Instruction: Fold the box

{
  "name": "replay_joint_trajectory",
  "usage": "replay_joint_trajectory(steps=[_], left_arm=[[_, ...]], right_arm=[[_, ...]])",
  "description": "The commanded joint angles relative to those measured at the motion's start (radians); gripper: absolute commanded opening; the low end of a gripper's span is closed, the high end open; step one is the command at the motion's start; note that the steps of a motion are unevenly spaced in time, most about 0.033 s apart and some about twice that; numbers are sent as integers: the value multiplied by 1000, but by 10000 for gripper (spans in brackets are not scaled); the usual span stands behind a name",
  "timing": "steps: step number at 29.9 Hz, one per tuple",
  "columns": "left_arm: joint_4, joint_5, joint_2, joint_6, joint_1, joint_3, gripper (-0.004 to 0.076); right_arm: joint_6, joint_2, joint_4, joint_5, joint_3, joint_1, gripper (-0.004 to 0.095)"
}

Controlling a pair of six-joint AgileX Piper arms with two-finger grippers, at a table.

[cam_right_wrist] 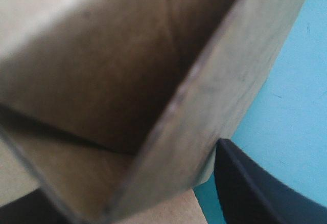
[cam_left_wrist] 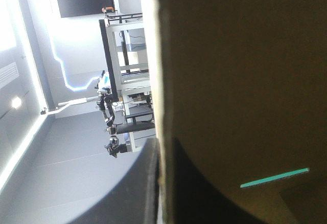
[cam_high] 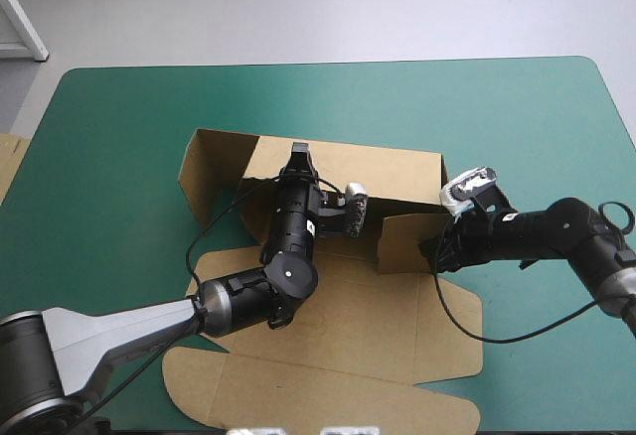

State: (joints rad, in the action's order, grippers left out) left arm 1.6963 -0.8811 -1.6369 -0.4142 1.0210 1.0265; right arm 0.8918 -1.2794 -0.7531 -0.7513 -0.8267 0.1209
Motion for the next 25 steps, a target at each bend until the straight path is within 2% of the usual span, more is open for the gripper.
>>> replay_joint_trajectory(steps=[1, 3, 5, 12, 16, 20, 25], left_arm=[[-9, 42, 34, -29, 10, 13, -10], [-17, 42, 34, -29, 10, 13, -10], [-26, 42, 34, -29, 10, 13, -10], [-55, 44, 34, -29, 10, 13, -10], [-55, 46, 34, -29, 10, 13, -10], [-55, 51, 34, -29, 10, 13, -10], [-55, 51, 34, -27, 10, 13, -10]], right_arm=[[135, 70, -188, 113, 53, 3, 540], [219, 102, -281, 159, 100, 3, 540], [253, 124, -320, 177, 121, 3, 540], [273, 135, -363, 193, 121, 5, 540], [281, 135, -374, 242, 110, 61, 540], [271, 135, -364, 356, 87, 157, 540], [181, 133, -313, 530, 82, 264, 525]])
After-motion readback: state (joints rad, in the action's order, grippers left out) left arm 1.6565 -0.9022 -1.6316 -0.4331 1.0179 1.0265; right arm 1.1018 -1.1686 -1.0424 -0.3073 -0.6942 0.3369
